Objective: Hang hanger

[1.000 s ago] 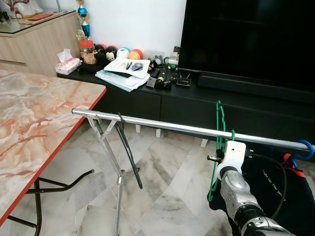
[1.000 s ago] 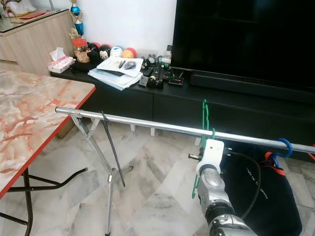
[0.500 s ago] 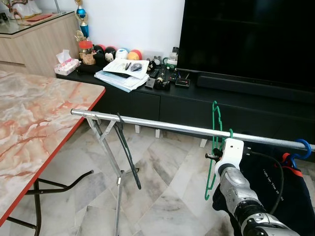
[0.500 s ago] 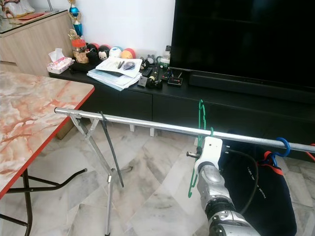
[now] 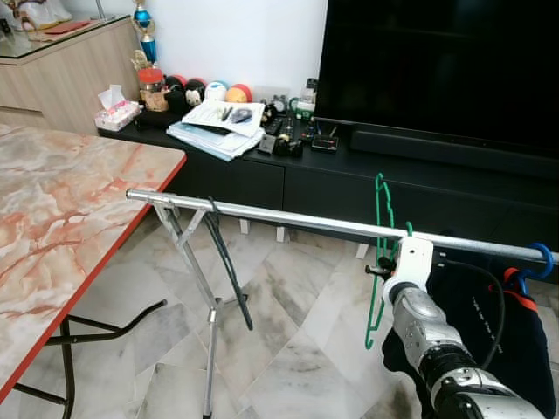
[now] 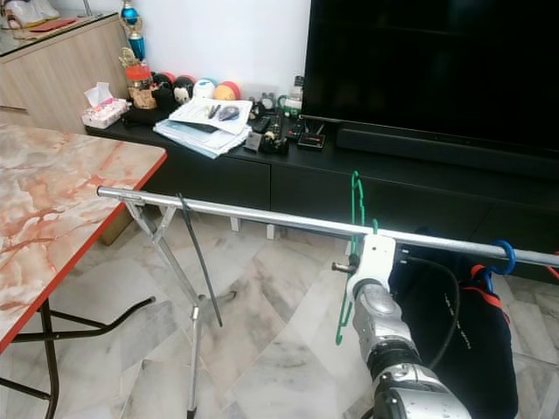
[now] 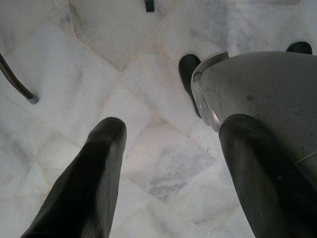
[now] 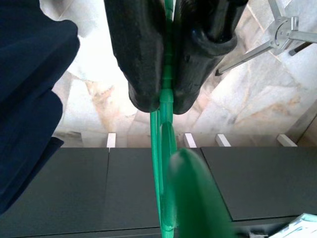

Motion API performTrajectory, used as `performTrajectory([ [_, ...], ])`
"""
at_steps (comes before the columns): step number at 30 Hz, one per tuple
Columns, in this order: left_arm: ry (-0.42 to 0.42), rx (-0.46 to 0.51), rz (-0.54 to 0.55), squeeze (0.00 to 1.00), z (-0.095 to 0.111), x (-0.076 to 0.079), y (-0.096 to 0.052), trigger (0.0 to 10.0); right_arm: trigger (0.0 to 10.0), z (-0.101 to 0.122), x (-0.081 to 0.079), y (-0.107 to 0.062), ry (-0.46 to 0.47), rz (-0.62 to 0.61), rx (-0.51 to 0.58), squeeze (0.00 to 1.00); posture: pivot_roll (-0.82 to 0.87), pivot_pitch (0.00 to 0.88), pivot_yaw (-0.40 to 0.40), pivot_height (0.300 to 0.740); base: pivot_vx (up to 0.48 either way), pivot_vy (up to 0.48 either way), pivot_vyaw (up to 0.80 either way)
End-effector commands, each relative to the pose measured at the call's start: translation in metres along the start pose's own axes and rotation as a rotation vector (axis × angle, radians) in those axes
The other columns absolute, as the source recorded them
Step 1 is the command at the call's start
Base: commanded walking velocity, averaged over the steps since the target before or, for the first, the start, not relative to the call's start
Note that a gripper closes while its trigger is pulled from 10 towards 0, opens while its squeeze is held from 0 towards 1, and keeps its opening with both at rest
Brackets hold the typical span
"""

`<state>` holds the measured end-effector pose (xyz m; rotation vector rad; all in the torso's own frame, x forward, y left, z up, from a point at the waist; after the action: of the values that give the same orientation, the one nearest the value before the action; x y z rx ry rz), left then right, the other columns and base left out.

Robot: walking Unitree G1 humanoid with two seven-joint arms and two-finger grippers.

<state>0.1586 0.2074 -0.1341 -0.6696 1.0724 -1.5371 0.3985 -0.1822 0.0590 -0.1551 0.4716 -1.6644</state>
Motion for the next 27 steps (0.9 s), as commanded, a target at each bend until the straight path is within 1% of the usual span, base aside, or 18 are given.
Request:
performTrajectory([
  [1,0.000,0.004,-0.074,0.00,0.004,0.027,0.003,10.0,10.0,-0.026,-0.001,-0.003,-0.009,0.000,-0.096,0.00,0.01,0.070,-0.009,0.740,0.000,0.000,0.00],
  [2,0.002,0.009,-0.081,0.00,0.007,0.032,0.004,10.0,10.0,-0.029,-0.001,-0.004,-0.005,-0.002,-0.098,0.00,0.01,0.074,-0.010,0.740,0.000,0.000,0.00],
  [7,0.001,0.013,-0.088,0.00,0.010,0.038,0.004,10.0,10.0,-0.028,0.000,-0.005,0.020,-0.007,-0.071,0.00,0.01,0.080,-0.011,0.740,0.000,0.000,0.00],
  [18,-0.003,0.004,-0.093,0.00,0.005,0.040,0.003,10.0,10.0,-0.029,0.000,-0.005,0.008,-0.007,-0.065,0.01,0.01,0.088,-0.013,0.740,0.000,0.000,0.00],
  [19,-0.003,0.004,-0.092,0.00,0.005,0.040,0.003,10.0,10.0,-0.028,-0.001,-0.005,0.009,-0.006,-0.065,0.41,0.01,0.088,-0.014,0.740,0.000,0.000,0.00],
  [20,-0.004,0.005,-0.091,0.00,0.005,0.040,0.004,10.0,10.0,-0.028,-0.001,-0.005,0.010,-0.005,-0.063,0.55,0.01,0.088,-0.014,0.740,0.000,0.000,0.00],
  [23,-0.004,0.007,-0.091,0.00,0.007,0.042,0.004,10.0,10.0,-0.023,-0.001,-0.005,0.021,-0.008,-0.034,0.52,0.01,0.089,-0.014,0.740,0.000,0.000,0.00],
  [27,-0.004,0.006,-0.090,0.00,0.008,0.044,0.004,10.0,10.0,-0.015,-0.002,-0.005,0.014,-0.003,0.009,0.51,0.01,0.090,-0.014,0.740,0.000,0.000,0.00],
])
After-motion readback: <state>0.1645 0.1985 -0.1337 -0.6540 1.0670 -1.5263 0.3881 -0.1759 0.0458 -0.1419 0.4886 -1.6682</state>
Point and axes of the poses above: a point about 5 cm out from each wrist's last joint towards the gripper, its own y axis pointing out of the wrist towards the gripper, its own z axis along the axis of the wrist's last joint, x = y × z, the point moved 4 cm from there along y, pointing out of the wrist towards the gripper, and after that the axes turned 5 degrees about y, right-handed, at the moved point
